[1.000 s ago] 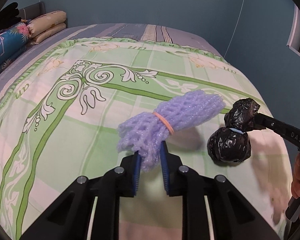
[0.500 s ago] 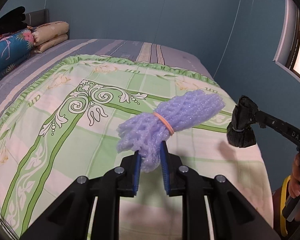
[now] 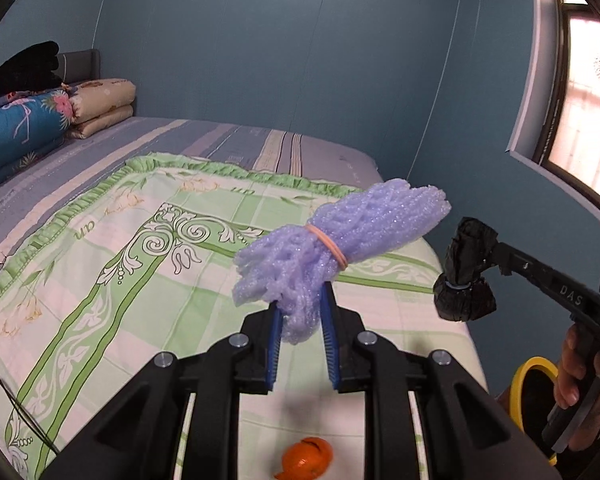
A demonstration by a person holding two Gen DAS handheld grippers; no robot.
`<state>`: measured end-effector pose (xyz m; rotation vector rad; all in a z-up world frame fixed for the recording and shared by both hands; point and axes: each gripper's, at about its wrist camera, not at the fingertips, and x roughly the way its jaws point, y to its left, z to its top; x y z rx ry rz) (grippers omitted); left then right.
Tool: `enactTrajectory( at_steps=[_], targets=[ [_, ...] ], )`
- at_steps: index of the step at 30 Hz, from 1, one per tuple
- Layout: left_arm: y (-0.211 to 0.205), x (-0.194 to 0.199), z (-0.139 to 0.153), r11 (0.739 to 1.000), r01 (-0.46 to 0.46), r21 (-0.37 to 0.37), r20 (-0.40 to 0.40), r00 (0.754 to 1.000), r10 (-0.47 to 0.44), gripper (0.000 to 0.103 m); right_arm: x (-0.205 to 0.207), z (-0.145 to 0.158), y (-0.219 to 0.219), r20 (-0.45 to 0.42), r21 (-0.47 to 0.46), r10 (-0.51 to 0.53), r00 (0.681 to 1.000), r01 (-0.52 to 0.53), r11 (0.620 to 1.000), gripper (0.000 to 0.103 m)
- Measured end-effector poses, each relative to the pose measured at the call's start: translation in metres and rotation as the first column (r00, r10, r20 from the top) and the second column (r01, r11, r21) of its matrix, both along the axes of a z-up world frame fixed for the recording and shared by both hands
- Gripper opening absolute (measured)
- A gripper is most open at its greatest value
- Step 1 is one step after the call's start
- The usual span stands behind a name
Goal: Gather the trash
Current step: 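Lift and carry the lavender net and black bag over the yellow-rimmed bin with both grippers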
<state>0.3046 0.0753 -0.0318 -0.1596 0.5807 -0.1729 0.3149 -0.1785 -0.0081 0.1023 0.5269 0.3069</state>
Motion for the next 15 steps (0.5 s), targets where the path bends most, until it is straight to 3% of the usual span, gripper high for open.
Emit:
enactTrajectory(
  at_steps=[15],
  targets=[
    [-0.060,-0.084,0.060,0.995,0.099,-0.001,0.113,0.989,-0.098,0.017,-0.099,0.047,-0.056,0.138,0.012,-0.028,0.990,0.026,1.000,0.000]
  ],
)
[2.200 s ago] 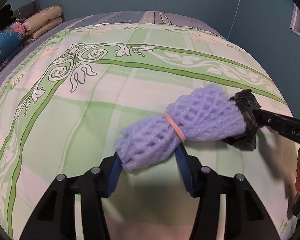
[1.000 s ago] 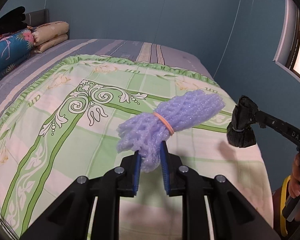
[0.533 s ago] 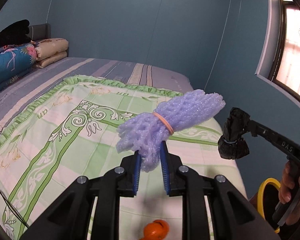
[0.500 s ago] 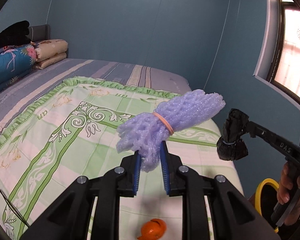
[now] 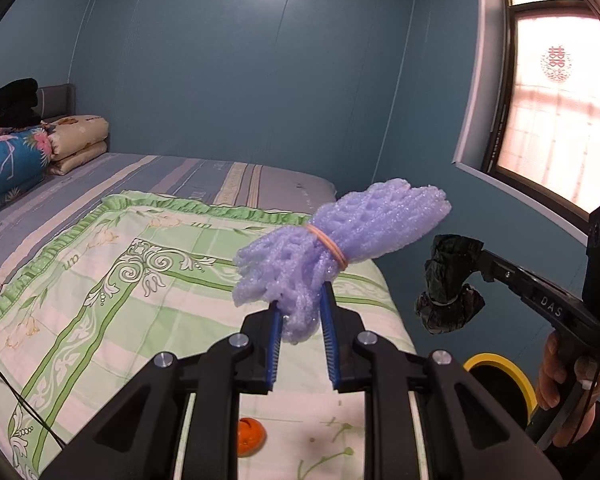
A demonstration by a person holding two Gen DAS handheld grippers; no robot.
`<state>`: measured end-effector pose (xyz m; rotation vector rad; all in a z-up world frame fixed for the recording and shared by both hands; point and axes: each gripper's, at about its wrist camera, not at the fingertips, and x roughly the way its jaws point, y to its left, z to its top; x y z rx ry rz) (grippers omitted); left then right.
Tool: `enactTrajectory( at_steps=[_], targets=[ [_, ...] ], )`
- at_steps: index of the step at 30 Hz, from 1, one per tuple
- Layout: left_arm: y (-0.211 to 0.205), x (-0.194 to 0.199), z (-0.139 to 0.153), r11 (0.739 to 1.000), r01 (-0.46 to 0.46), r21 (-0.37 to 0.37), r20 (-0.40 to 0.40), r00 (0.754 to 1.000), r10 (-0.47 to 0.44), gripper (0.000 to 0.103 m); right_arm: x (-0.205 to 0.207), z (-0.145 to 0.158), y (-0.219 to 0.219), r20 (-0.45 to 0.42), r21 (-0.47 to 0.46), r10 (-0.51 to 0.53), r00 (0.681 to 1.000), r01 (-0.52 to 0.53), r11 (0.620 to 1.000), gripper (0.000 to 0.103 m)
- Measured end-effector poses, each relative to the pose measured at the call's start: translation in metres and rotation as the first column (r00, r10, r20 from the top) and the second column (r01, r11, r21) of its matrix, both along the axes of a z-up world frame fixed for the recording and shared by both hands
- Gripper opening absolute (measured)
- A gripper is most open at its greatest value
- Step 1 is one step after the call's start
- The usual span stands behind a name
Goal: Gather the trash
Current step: 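Lift and carry the lavender net and black bag over the yellow-rimmed bin with both grippers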
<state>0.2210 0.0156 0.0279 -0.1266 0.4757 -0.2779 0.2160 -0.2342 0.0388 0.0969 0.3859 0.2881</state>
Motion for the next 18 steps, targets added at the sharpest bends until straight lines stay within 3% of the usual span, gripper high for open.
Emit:
enactTrajectory(
  at_steps=[11,18],
  targets=[
    [-0.060,-0.040,0.019,0.993,0.120,0.018,0.058,0.991,-0.121,0.017,-0.055,0.007,-0.056,0.046,-0.009,-0.086,0.995,0.087,0.996,0.000],
    [-0.101,-0.062,0.029,0.976,0.215,0.035,0.095,0.971,-0.217,0.017,-0.080,0.008,-0.089,0.068,-0.001,-0.155,0.985,0.156,0.988,0.000]
  ],
)
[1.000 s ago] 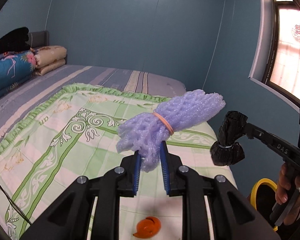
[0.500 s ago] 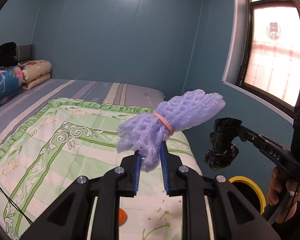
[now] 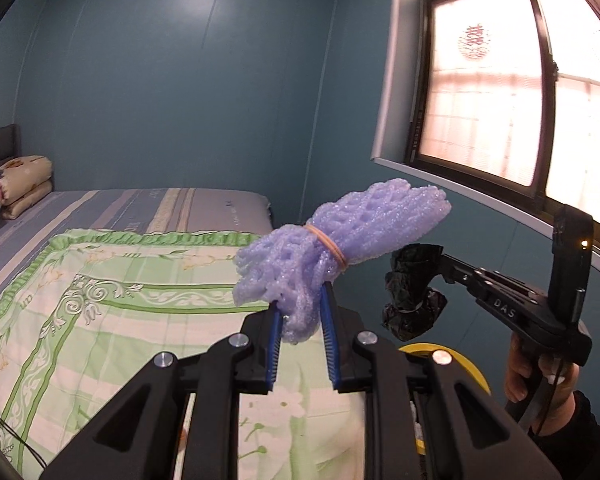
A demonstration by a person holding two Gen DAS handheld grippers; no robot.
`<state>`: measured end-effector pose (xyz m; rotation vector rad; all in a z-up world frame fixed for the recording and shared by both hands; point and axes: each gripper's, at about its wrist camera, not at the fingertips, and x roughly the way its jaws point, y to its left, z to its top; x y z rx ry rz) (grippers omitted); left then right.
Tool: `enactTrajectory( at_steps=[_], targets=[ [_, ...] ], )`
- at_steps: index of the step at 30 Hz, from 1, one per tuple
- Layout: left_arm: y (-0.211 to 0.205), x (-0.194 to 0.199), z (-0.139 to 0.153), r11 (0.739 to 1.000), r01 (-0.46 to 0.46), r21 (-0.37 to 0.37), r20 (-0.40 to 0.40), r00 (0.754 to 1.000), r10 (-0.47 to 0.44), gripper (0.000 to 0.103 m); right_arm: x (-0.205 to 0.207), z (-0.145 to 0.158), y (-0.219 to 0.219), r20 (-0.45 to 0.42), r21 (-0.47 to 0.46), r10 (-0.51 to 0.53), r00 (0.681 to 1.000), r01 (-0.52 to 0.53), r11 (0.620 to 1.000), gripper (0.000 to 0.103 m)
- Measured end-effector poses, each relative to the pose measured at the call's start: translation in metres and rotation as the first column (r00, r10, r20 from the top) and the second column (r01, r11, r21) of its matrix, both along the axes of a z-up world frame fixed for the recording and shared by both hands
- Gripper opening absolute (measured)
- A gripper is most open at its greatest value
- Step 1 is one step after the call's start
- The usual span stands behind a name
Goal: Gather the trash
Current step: 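Lift and carry the lavender net and black bag over the yellow-rimmed bin with both grippers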
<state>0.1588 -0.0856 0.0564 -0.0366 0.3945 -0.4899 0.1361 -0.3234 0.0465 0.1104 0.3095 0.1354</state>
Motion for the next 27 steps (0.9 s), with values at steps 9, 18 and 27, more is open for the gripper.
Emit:
enactTrajectory(
  at_steps=[9,18,27],
  targets=[
    [-0.043,-0.019,0.008,0.995,0.104,0.013,0.045,0.994,-0.104,0.017,-0.030,-0.002,-0.033,0.020,-0.010,-0.073,0.997,0.073,0.997,0.000],
    [-0.083,-0.036,0.010,0.979,0.199,0.037,0.054,0.978,-0.201,0.017,-0.050,-0.013,-0.063,0.014,0.007,-0.130,0.991,0.130,0.992,0.000],
    [-0.116,-0.038,0.003,0.962,0.266,0.055,0.035,0.963,-0.268,0.017,-0.067,-0.030,-0.089,-0.010,0.027,-0.184,0.983,0.184,0.982,0.000]
  ],
)
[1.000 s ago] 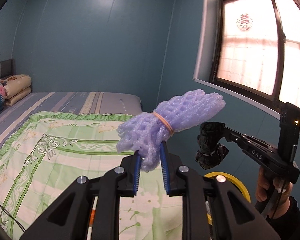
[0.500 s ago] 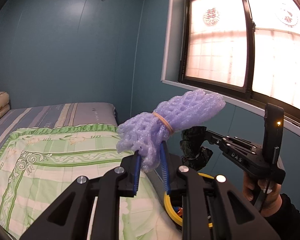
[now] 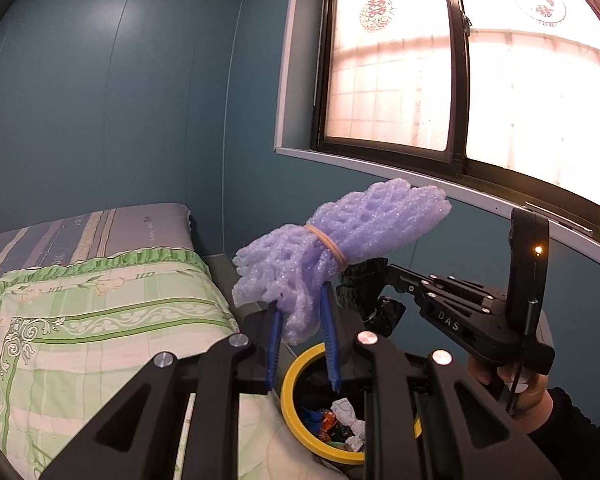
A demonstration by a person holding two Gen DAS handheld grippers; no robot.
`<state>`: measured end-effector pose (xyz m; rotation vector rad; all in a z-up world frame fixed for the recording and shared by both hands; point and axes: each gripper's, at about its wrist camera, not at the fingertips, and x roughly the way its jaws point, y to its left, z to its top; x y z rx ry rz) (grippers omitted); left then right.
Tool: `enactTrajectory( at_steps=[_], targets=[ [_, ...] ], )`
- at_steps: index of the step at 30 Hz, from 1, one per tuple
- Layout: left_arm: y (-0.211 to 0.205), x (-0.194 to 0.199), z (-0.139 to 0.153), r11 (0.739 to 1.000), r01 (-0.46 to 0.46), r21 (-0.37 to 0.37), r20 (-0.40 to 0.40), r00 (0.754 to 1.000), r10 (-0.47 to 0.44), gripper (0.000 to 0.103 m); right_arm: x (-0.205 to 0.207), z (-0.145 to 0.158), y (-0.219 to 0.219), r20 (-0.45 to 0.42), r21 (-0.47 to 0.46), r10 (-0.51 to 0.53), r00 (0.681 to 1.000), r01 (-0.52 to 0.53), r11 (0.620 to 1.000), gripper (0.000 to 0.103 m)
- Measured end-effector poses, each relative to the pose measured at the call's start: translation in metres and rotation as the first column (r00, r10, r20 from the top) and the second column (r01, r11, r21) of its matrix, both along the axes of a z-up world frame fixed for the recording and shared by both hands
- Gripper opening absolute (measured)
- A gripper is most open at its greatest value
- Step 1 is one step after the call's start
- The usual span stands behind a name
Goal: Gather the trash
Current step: 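Lift and carry the lavender net and black bag over the yellow-rimmed bin with both grippers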
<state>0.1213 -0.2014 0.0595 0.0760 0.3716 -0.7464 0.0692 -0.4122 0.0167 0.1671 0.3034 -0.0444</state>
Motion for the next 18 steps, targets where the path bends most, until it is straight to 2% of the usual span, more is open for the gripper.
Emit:
enactTrajectory(
  at_steps=[18],
  targets=[
    [-0.061,0.032,-0.051,0.996,0.054,0.069,-0.144,0.989,-0.044,0.018,-0.015,-0.044,-0.036,-0.068,0.049,-0.100,0.993,0.103,0.993,0.000]
  ],
)
